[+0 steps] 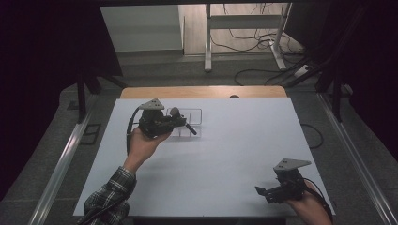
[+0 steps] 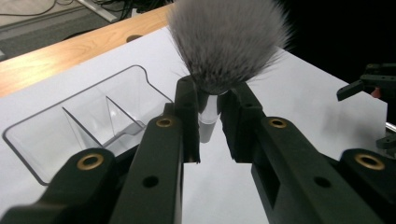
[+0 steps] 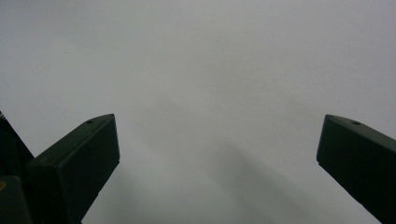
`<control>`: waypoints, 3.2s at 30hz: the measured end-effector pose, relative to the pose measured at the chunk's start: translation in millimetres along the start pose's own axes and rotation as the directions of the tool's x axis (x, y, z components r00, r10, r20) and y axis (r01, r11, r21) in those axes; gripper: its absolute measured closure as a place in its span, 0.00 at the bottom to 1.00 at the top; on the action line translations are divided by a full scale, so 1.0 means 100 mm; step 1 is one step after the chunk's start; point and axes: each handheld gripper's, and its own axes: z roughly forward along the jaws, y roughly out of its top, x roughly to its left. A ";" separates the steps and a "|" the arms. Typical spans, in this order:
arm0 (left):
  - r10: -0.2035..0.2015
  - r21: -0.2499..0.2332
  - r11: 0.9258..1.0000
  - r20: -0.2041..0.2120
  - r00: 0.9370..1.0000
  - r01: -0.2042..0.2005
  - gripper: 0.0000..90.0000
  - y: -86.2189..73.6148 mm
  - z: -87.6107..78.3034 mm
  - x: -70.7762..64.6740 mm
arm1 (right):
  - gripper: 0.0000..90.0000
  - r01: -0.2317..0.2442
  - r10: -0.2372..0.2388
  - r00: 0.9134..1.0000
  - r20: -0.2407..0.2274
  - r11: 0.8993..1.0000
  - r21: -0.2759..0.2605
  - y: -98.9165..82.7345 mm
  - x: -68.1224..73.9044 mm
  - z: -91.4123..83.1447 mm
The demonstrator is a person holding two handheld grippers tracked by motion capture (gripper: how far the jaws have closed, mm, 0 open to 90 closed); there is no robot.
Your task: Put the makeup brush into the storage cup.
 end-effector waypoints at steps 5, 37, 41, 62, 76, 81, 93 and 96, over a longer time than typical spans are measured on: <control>0.000 -0.004 1.000 -0.007 1.000 0.000 0.86 0.05 0.01 0.02 | 0.00 -0.023 0.023 1.000 0.015 1.000 0.000 -0.06 -0.05 -0.05; -0.012 -0.010 1.000 -0.084 0.996 0.011 0.86 0.28 0.12 0.21 | 0.00 -0.066 0.065 0.997 0.048 0.998 0.013 -0.23 -0.15 -0.17; -0.009 -0.006 1.000 -0.094 0.996 0.008 0.86 0.30 0.15 0.23 | 0.00 -0.063 0.062 0.997 0.051 0.998 0.014 -0.22 -0.15 -0.17; -0.002 0.036 0.999 -0.147 0.989 0.007 0.86 0.29 0.37 0.32 | 0.00 -0.076 0.076 0.996 0.048 0.997 0.001 -0.23 -0.15 -0.20; 0.003 0.072 0.997 -0.171 0.985 0.009 0.86 0.19 0.57 0.33 | 0.00 -0.077 0.077 0.996 0.045 0.997 0.007 -0.25 -0.15 -0.20; -0.005 0.081 0.997 -0.170 0.985 0.019 0.86 0.14 0.64 0.34 | 0.00 -0.065 0.065 0.997 0.046 0.998 0.014 -0.25 -0.15 -0.18; -0.005 0.106 0.994 -0.163 0.987 0.022 0.86 0.06 0.75 0.35 | 0.00 -0.057 0.056 0.997 0.045 0.998 0.029 -0.25 -0.14 -0.17; -0.002 0.113 0.993 -0.162 0.987 0.021 0.86 0.05 0.78 0.35 | 0.00 -0.055 0.054 0.997 0.046 0.998 0.031 -0.26 -0.14 -0.17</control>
